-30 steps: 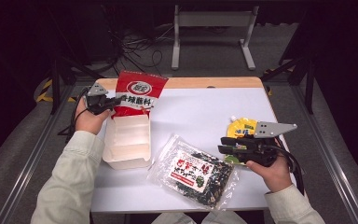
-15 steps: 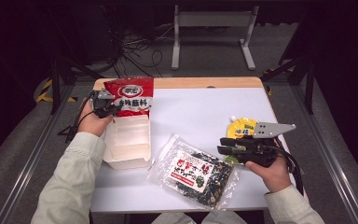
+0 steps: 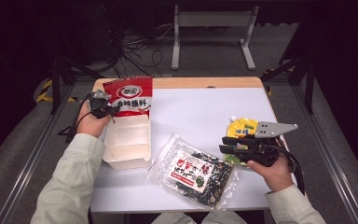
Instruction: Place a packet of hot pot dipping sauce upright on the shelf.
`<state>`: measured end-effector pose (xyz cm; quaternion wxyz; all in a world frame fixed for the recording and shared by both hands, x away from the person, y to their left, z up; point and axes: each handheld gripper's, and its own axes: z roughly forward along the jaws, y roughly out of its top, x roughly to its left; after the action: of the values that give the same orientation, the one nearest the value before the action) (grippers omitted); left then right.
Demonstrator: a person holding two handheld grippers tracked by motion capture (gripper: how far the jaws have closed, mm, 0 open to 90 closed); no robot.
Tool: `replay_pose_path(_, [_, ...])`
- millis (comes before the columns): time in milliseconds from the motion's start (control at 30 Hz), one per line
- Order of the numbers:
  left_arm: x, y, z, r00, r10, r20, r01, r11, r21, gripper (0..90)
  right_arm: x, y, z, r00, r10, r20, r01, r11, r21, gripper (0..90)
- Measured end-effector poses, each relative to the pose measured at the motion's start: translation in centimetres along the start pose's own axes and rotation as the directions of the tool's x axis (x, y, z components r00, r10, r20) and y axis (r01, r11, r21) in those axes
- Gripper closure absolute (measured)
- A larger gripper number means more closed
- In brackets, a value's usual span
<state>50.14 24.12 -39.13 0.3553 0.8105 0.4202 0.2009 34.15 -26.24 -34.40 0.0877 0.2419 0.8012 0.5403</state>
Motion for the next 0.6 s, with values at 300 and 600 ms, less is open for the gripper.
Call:
replay_pose_path(300, [-0.4,0.1,-2.0,0.9972,-0.070,0.025,0.072,0.9941,-0.081,48.8,-0.2,0.0,-0.1,0.9997,-0.004,0.023,0.004,1.0000,0.009,64.1])
replay_pose_path(600, [-2.1,-0.8,-5.3,0.9956,-0.094,0.006,0.094,0.9856,-0.141,30.0,-0.4,0.1,-0.1,0.9945,-0.040,0.096,0.036,0.9981,0.051,62.6])
